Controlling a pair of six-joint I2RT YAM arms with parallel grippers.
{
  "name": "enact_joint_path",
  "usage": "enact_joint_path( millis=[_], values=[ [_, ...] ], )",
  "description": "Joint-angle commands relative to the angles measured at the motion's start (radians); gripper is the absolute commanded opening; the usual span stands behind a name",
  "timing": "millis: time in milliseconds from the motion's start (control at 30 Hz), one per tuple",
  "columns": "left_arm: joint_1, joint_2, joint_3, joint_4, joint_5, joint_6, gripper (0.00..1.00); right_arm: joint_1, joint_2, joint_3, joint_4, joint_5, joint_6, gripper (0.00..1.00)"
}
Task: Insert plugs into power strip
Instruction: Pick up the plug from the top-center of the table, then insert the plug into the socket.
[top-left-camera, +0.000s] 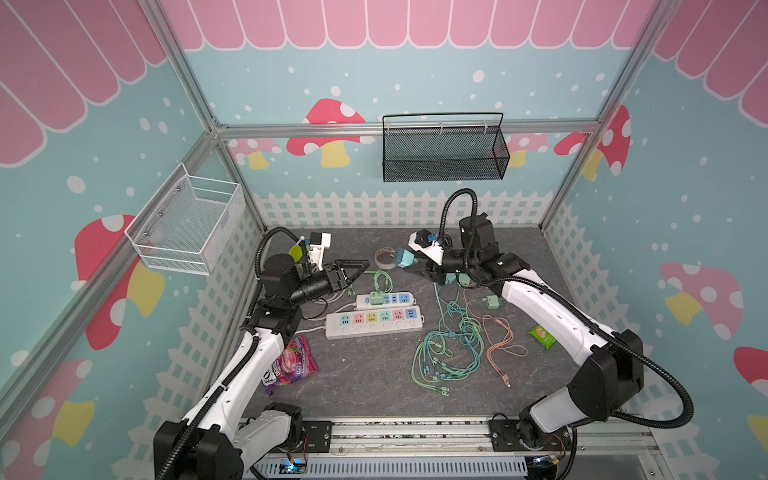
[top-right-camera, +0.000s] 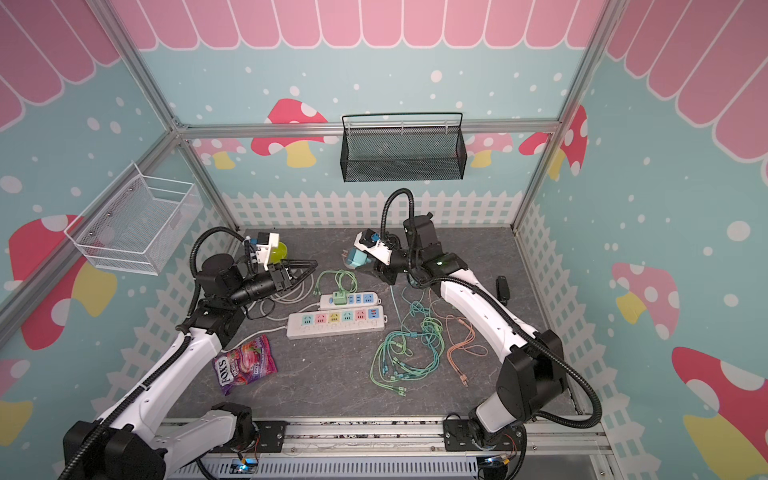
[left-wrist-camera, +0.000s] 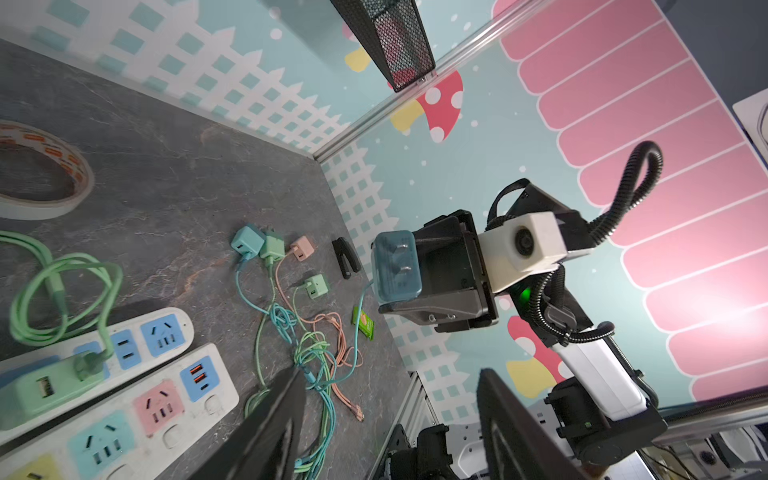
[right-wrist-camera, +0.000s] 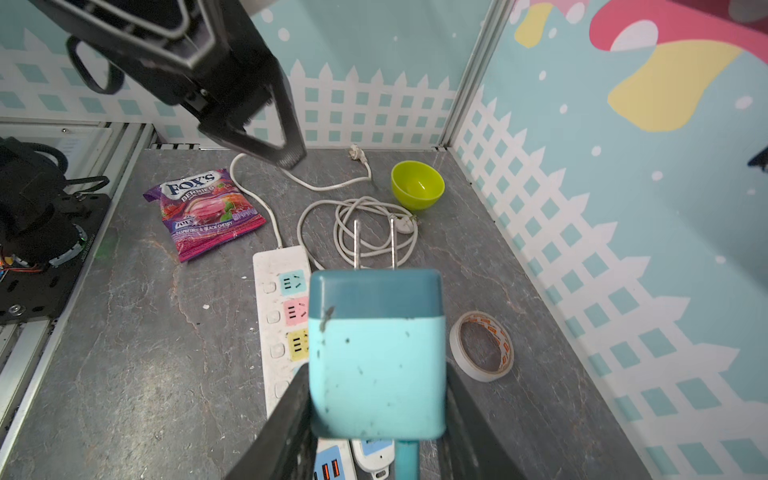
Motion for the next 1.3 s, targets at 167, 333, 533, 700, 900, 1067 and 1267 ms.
enact_joint_path(
  millis=[167, 333, 533, 700, 900, 1067, 1267],
  values=[
    [-0.090, 0.007, 0.118, -0.202, -0.084, 0.136, 0.65, 0.076, -0.041, 0.028, -0.049, 0.093, -0.040, 0.16],
    [-0.113, 0.018, 0.125, -0.195, -0.066, 0.136, 0.64, 0.112, -0.052, 0.035, -0.053, 0.122, -0.045, 0.16],
    [-0.130, 0.040, 0.143, -0.266, -0.101, 0.183, 0.61, 0.138, -0.054, 0.056, -0.078, 0.128, -0.054, 0.16],
    [-0.138, 0.052, 0.165, -0.283, -0.091, 0.208, 0.53, 0.155, -0.052, 0.064, -0.095, 0.125, -0.063, 0.16],
    [-0.138, 0.060, 0.175, -0.296, -0.096, 0.219, 0.40, 0.166, -0.052, 0.054, -0.103, 0.116, -0.076, 0.17],
    [-0.139, 0.057, 0.154, -0.281, -0.090, 0.213, 0.22, 0.167, -0.064, 0.023, -0.083, 0.122, -0.064, 0.18],
    [-0.142, 0.046, 0.142, -0.263, -0.104, 0.219, 0.13, 0.165, -0.105, -0.033, -0.012, 0.161, 0.033, 0.37]
  ],
)
